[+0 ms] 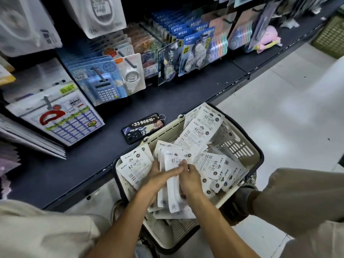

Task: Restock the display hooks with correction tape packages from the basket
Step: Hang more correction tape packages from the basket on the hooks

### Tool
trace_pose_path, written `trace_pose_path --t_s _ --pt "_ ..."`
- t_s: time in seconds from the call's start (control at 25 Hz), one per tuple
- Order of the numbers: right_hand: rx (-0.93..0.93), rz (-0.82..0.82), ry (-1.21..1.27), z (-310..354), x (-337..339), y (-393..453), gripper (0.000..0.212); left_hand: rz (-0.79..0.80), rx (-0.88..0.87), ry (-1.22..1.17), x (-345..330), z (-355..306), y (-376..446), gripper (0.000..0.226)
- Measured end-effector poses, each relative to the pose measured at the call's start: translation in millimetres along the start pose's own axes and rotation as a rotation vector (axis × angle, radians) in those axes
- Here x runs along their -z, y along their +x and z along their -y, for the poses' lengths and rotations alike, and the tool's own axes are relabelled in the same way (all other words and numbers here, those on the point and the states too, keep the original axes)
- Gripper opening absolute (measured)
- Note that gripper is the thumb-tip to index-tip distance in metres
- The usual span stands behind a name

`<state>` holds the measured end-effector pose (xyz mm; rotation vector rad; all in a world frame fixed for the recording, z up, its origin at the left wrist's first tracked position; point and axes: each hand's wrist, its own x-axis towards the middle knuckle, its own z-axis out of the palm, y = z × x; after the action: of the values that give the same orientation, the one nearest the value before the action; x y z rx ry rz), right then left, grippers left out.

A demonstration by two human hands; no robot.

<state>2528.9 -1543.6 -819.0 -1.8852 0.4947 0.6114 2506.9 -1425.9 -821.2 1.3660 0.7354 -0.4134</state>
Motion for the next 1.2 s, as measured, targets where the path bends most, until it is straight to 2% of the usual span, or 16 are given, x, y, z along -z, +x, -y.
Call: trace_pose_path --t_s 0.08,0.12,0.16,0.24,0.32,0.4,0.52,0.6,0.68,0.84,0.88,0.96,1.04,1.12,1.2 --pt "0.007 0.125 0.266 12.7 6.5 5.0 0.051 -0.051 -0.081 -0.028 4.7 -8.8 7.3 0.098" --pt "0.061 0.261 0.396 19.2 14.8 9.2 0.049 -0.057 -0.115 -0.102 7.4 -14.1 9.2 0.096" --pt "0.143 0.393 0.459 22.8 23.3 12.4 0.051 -0.067 -0.128 -0.179 8.9 -17.5 10.0 0.104" --pt "0.269 0.539 0.365 15.5 34.7 14.5 0.065 -0.076 -0.113 -0.151 9.4 -13.4 6.8 0.133" --pt "0.283 0.556 0.190 -2.9 42.9 14.2 0.070 -0.023 -0.008 0.099 6.6 0.8 -4.8 0.151" --pt "0.271 0.616 0.071 -16.0 47.9 13.0 0.067 -0.020 0.118 0.303 11.9 16.0 -11.8 0.158" --pt "0.267 0.649 -0.102 -15.4 48.8 16.5 0.087 0.031 0.131 0.263 13.3 14.8 -13.5 0.152" --pt "0.320 0.603 -0.265 -11.4 45.2 18.0 0.102 0.044 0.099 0.203 7.2 12.8 -19.6 0.140" --pt "0.352 0.506 -0.347 -16.9 41.6 16.7 0.101 0.066 0.052 0.114 5.5 11.2 -20.7 0.133" --pt "0.225 0.374 -0.090 -18.2 32.7 9.2 0.044 0.114 -0.044 0.175 14.9 0.7 -9.8 0.097" --pt "0.171 0.407 -0.007 -13.7 32.1 10.3 0.042 0.093 -0.048 0.167 16.7 -0.9 -5.8 0.095" --pt "0.120 0.427 0.134 -8.8 30.0 16.7 0.058 0.017 -0.056 0.135 16.4 -3.7 -1.0 0.089" --pt "0.135 0.154 0.139 -5.1 22.5 23.2 0.066 -0.060 -0.069 0.157 15.6 -4.0 1.8 0.084" --pt "0.114 -0.111 0.107 -0.4 14.4 27.7 0.065 -0.171 -0.089 0.230 17.8 -2.8 1.5 0.084" --pt "0.050 -0.148 -0.040 4.3 7.1 35.9 0.049 -0.327 -0.109 0.320 20.1 0.1 -0.8 0.087"
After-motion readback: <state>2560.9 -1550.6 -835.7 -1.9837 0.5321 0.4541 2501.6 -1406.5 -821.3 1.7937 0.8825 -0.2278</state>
